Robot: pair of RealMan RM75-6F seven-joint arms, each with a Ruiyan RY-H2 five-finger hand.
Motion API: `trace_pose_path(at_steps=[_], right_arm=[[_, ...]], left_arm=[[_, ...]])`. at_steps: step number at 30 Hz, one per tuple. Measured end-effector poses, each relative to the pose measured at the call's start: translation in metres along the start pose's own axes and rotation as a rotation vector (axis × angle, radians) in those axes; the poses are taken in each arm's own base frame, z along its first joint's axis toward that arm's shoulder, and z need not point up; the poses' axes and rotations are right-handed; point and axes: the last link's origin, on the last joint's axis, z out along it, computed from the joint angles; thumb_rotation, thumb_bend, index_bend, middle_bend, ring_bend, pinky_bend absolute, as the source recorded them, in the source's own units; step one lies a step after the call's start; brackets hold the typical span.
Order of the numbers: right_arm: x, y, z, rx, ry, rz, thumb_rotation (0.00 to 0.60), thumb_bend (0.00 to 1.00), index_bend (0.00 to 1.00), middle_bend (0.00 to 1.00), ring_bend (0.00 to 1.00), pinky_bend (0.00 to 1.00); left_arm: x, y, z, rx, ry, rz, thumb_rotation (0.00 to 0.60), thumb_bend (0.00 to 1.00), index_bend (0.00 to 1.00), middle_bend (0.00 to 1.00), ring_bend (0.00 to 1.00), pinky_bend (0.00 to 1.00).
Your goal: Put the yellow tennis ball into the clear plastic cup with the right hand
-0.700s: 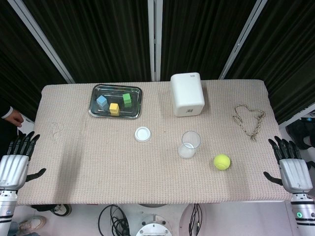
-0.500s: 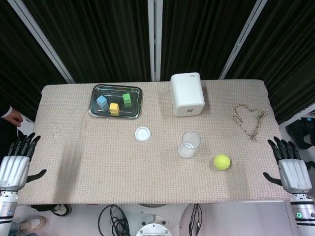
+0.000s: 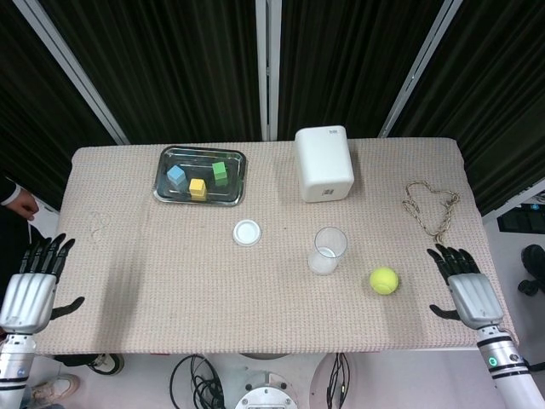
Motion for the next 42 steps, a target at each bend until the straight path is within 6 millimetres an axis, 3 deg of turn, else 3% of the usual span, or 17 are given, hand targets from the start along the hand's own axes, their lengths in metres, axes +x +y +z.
trace_pose_path(at_steps=[5,14,19,25,33,37,42], right_arm=[[-0.010,-0.026,0.027,0.102,-0.083,-0.048,0.600,0.07,0.00,0.00,0.00,0.12],[-0.035,-0.072,0.059,0.195,-0.182,-0.124,0.600,0.11,0.00,0.04,0.01,0.31],[-0.040,-0.075,0.065,0.185,-0.184,-0.145,0.600,0.17,0.02,0.14,0.12,0.41],[-0.043,-0.069,0.064,0.148,-0.194,-0.159,0.600,0.18,0.19,0.23,0.22,0.48],[-0.041,-0.068,0.065,0.129,-0.151,-0.173,0.600,0.24,0.55,0.47,0.44,0.67],[-0.035,-0.069,0.066,0.131,-0.105,-0.175,0.600,0.28,0.62,0.52,0.49,0.70],[-0.008,-0.073,0.067,0.143,-0.016,-0.157,0.600,0.29,0.63,0.53,0.49,0.70]], left_arm=[[-0.003,0.001,-0.001,0.007,-0.003,0.000,0.600,0.00,0.06,0.00,0.00,0.00],[-0.002,-0.002,-0.002,0.017,0.000,-0.004,0.600,0.00,0.06,0.00,0.00,0.00],[-0.002,-0.004,-0.002,0.021,-0.001,-0.008,0.600,0.00,0.06,0.00,0.00,0.00],[-0.001,-0.007,-0.004,0.026,0.000,-0.013,0.600,0.00,0.05,0.00,0.00,0.00],[-0.002,-0.007,-0.003,0.022,0.001,-0.015,0.600,0.00,0.06,0.00,0.00,0.00],[0.000,-0.007,-0.004,0.024,0.006,-0.017,0.600,0.00,0.06,0.00,0.00,0.00],[0.001,-0.008,-0.004,0.026,0.006,-0.018,0.600,0.00,0.06,0.00,0.00,0.00]])
